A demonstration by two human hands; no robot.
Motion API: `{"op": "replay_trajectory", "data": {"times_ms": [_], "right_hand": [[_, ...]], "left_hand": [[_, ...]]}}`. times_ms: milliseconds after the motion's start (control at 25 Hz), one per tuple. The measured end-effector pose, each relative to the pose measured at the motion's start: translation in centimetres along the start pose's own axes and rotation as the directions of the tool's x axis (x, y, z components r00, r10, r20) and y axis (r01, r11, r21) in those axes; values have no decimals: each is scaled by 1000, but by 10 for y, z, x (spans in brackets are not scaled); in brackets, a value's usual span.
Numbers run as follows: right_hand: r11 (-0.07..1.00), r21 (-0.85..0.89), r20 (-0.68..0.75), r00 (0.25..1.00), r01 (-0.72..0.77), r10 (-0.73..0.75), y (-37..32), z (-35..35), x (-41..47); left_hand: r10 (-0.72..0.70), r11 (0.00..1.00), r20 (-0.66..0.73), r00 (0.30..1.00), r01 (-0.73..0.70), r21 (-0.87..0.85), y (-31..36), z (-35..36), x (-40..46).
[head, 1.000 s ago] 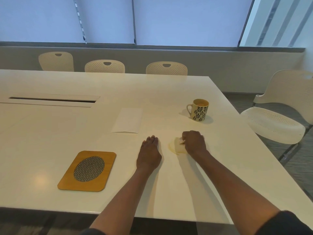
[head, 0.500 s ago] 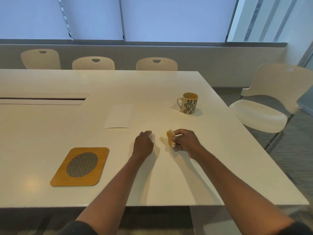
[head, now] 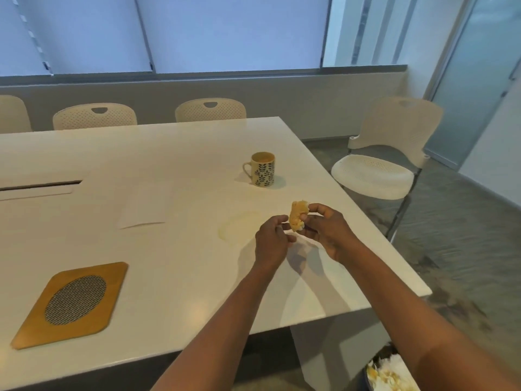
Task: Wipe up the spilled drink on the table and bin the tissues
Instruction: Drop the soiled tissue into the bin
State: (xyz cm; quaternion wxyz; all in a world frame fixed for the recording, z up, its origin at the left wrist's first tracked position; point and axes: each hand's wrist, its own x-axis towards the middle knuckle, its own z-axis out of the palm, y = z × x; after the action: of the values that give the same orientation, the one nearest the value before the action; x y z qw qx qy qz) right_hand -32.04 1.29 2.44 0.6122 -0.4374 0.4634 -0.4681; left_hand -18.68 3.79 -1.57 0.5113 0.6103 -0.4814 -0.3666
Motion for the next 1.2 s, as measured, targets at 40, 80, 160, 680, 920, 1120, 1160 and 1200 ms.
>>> {"op": "replay_trajectory", "data": {"times_ms": [40,80,160,680,920,1120,1160,1200], "right_hand": [[1000,-8,-16,1000,7,-8,-2,-13,-3],[1000,-8,-52,998,17,-17,-5,-35,-7],[999,-6,-115,993,34,-34,-10,-75,-13],[990,-78,-466,874,114,-138,-19,-310,-46],[996,-59,-581,809,67,-88,15,-392,-67],[992,-112,-651,758,-55,-32,69,-439,-75],[983,-159,-659,751,-95,-35,83,-446,-74],[964,-224,-666,745,-144,-44,97,-453,-73]], "left_hand": [[-8,1000,37,999,9,-20,2,12,-2],[-7,1000,85,996,10,-30,6,34,-5],[13,999,157,988,-8,-37,15,73,-10],[48,979,446,894,48,-201,55,316,-60],[-54,984,603,796,145,-103,33,400,-80],[-271,960,661,700,242,138,-10,444,-87],[-341,939,653,676,275,207,-24,450,-85],[-410,912,638,651,302,277,-37,454,-84]]}}
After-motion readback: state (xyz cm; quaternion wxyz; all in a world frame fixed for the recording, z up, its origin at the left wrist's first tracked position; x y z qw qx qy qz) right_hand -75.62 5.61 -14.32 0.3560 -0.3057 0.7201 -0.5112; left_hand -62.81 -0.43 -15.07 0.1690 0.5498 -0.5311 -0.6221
